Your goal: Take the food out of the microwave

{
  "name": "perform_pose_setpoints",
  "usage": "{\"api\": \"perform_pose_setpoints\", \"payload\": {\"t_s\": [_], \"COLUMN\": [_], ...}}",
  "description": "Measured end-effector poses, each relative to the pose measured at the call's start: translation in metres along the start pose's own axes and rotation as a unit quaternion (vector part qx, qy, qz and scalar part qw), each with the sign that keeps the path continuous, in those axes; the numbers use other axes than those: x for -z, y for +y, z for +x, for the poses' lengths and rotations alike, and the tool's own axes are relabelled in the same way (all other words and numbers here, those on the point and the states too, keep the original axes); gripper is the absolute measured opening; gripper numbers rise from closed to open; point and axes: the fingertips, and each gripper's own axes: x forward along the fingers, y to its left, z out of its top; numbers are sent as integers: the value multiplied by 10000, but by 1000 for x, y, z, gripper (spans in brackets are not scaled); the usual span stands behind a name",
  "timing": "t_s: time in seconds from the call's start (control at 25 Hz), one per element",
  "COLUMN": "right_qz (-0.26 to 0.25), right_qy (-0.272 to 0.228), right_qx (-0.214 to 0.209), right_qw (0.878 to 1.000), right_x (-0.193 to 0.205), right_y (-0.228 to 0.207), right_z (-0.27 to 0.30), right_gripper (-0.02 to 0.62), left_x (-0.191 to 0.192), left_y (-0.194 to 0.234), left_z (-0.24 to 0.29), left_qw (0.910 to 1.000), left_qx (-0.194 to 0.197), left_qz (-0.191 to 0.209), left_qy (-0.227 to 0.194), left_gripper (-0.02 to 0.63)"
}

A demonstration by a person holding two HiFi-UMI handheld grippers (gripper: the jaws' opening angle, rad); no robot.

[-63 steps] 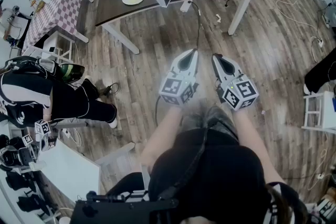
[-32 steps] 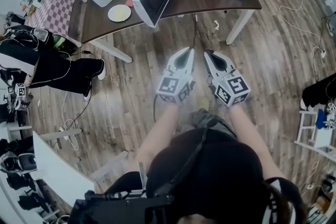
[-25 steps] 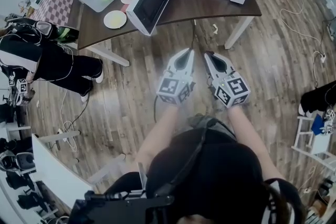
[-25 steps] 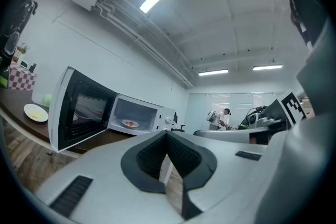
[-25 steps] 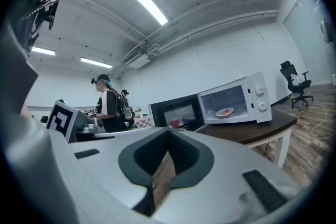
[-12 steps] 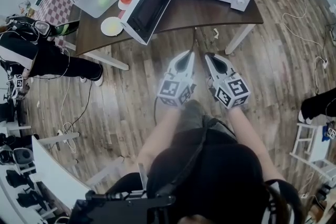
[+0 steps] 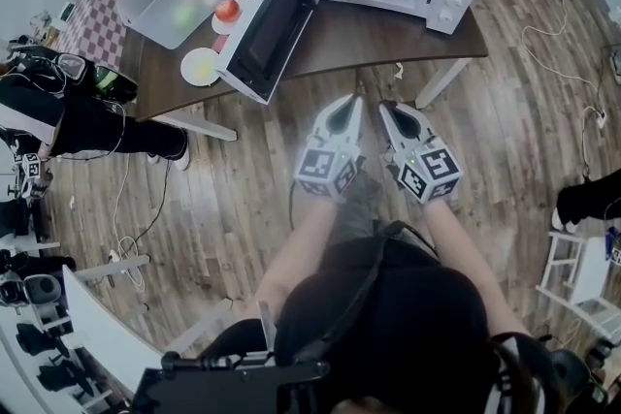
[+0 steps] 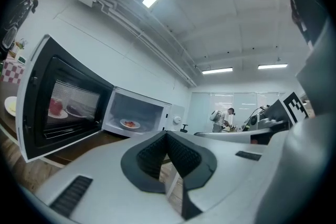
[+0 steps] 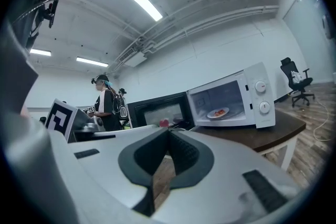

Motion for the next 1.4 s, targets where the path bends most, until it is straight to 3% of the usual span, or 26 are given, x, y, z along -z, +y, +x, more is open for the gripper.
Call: {"api": "perform_pose_setpoints", "payload": {"t_s": [0.88,1.4], "right_qz": [-7,817], "right_qy": [375,386], "right_qx": [327,755], "right_qw": [9988,9930], "right_x": [-10,-8], "right_y": [-92,-146], "right_z": [110,176], "right_gripper": [5,8], "left_x": [3,9], "left_y": [76,121], "left_z": [117,172], "left_qw": [9996,9993], "left_qx": [110,202], "left_qz": [-128,-171], "left_qy": [226,278], "left_gripper": [2,2]}}
